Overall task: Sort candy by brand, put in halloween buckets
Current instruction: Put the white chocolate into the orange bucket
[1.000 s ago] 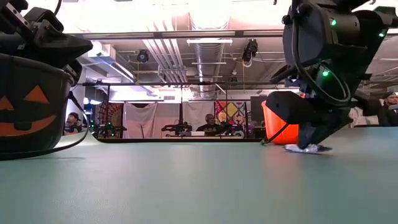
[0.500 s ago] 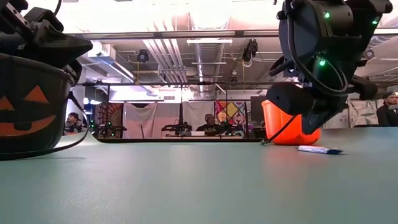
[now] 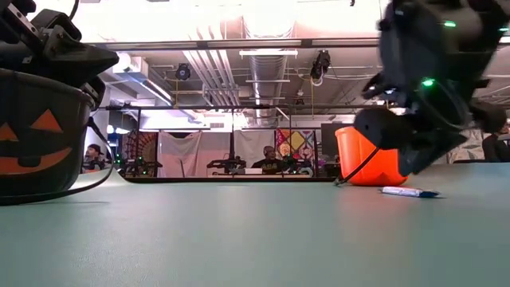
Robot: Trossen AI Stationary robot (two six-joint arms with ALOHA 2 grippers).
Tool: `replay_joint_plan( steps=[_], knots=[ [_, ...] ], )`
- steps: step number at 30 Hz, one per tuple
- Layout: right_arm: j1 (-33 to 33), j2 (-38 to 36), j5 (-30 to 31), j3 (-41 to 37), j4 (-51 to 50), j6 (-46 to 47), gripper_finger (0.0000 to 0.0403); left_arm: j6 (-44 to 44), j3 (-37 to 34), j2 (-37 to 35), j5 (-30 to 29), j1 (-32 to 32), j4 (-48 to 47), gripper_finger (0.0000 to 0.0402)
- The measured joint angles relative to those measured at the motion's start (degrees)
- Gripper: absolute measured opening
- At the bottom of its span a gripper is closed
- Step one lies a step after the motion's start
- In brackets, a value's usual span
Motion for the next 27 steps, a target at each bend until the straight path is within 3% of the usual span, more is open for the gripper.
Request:
replay_joint_plan(
  steps=[5, 14, 20, 27],
  knots=[
    [3.74, -0.02, 3.48, -2.41, -0.8, 8.33, 0.0142, 0.0, 0.0, 0.0, 0.01, 0.0, 0.01, 0.0],
    [3.0, 0.37, 7.11, -8.76, 8.74, 8.28, 0.0229, 0.0, 0.0, 0.0, 0.02, 0.02, 0.02, 0.0],
    [2.29, 0.2, 7.92, -13.31, 19.69, 6.74, 0.0237, 0.0, 0.02, 0.0, 0.0, 0.02, 0.02, 0.0],
    [1.21, 0.99, 8.89, -13.25, 22.24, 5.44, 0.0201, 0.02, 0.0, 0.02, 0.0, 0.02, 0.0, 0.0]
  ],
)
